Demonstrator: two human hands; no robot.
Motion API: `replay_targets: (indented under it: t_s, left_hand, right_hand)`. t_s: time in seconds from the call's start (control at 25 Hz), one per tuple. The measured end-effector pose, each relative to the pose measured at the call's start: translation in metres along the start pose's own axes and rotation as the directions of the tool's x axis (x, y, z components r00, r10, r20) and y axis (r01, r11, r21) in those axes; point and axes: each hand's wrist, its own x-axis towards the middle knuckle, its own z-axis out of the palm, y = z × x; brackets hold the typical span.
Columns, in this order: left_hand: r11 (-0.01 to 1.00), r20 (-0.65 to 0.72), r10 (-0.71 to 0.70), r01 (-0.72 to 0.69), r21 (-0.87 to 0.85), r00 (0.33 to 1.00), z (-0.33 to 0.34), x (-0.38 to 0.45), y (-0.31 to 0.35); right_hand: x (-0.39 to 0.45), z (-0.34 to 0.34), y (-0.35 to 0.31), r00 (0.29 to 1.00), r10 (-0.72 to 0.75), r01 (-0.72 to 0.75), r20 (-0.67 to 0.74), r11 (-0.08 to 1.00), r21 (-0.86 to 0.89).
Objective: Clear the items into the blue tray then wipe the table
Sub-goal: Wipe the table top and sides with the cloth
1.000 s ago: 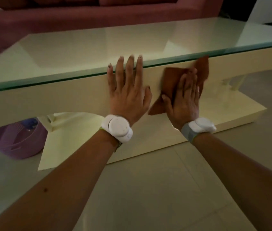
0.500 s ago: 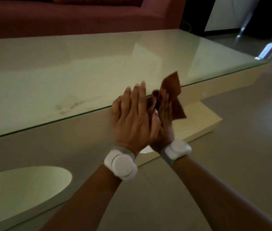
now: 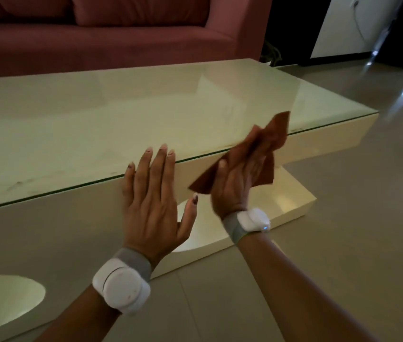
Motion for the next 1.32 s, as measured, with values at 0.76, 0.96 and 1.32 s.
replay_targets:
  t_s: [0.76,0.96,1.32]
  left_hand:
    - [0.970,0.101,0.077,-0.098,0.221,0.992,0.071,0.067,0.157]
    - [0.963,0.059,0.100,-0.112,0.244,0.993,0.081,0.062,0.150]
    - [0.992,0.160,0.056,-0.072,0.101,0.986,0.176,-0.011,0.177]
  right_hand:
    - [0.112,-0.082,0.221,0.990,0.143,-0.143,0.010,0.989,0.025]
    - [0.134,-0.073,0.245,0.949,0.268,-0.244,-0.166,0.958,0.153]
    - [0.011,-0.025,0.297,0.860,-0.064,0.263,0.507,0.906,-0.331]
